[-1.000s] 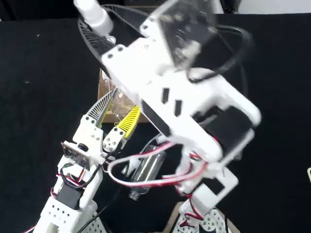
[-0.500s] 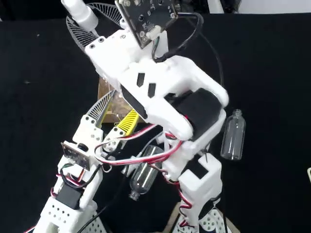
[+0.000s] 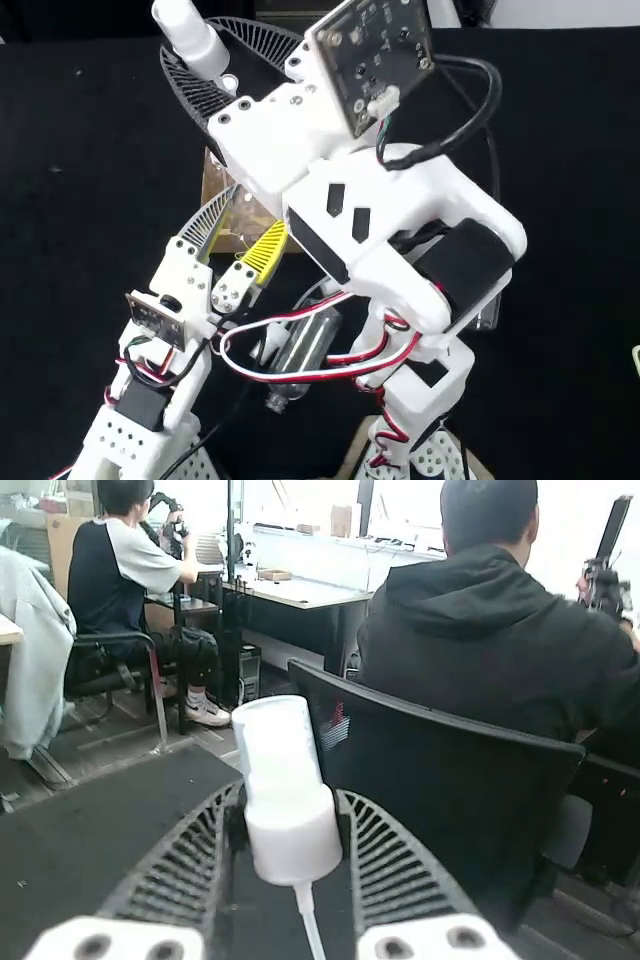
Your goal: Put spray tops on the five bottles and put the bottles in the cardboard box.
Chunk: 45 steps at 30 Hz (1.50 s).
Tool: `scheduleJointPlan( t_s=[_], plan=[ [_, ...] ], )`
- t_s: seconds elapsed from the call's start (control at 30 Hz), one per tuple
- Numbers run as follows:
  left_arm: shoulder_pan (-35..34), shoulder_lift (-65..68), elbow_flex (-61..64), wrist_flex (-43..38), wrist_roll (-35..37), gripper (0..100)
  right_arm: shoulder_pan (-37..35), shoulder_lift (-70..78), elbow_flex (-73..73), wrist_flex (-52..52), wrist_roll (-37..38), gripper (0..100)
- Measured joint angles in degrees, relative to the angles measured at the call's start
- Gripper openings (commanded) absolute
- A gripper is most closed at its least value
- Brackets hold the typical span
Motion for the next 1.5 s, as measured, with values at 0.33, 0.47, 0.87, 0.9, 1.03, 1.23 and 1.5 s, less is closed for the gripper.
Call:
scheduleJointPlan(
  t_s=[0.33,0.47,0.87,0.9,1.03,1.23,1.5],
  plan=[
    [0.0,0.0,0.0,0.0,0.0,3,-3.7,-14.1,-1.1,7.0,-0.7,1.1],
    [0.0,0.0,0.0,0.0,0.0,3,-3.6,-16.7,-1.4,8.3,-0.7,1.0],
    [0.0,0.0,0.0,0.0,0.0,3,2.3,-45.1,25.0,5.3,-2.1,1.0],
    [0.0,0.0,0.0,0.0,0.0,3,3.4,-47.4,30.0,3.3,-2.3,1.0],
    [0.0,0.0,0.0,0.0,0.0,3,4.3,-57.8,46.2,-7.3,-2.5,1.1],
    [0.0,0.0,0.0,0.0,0.0,3,4.3,-75.8,83.1,-31.0,-2.5,1.1],
    [0.0,0.0,0.0,2.5,0.0,3,4.4,-74.9,111.1,-49.0,-2.6,1.1]
  ],
)
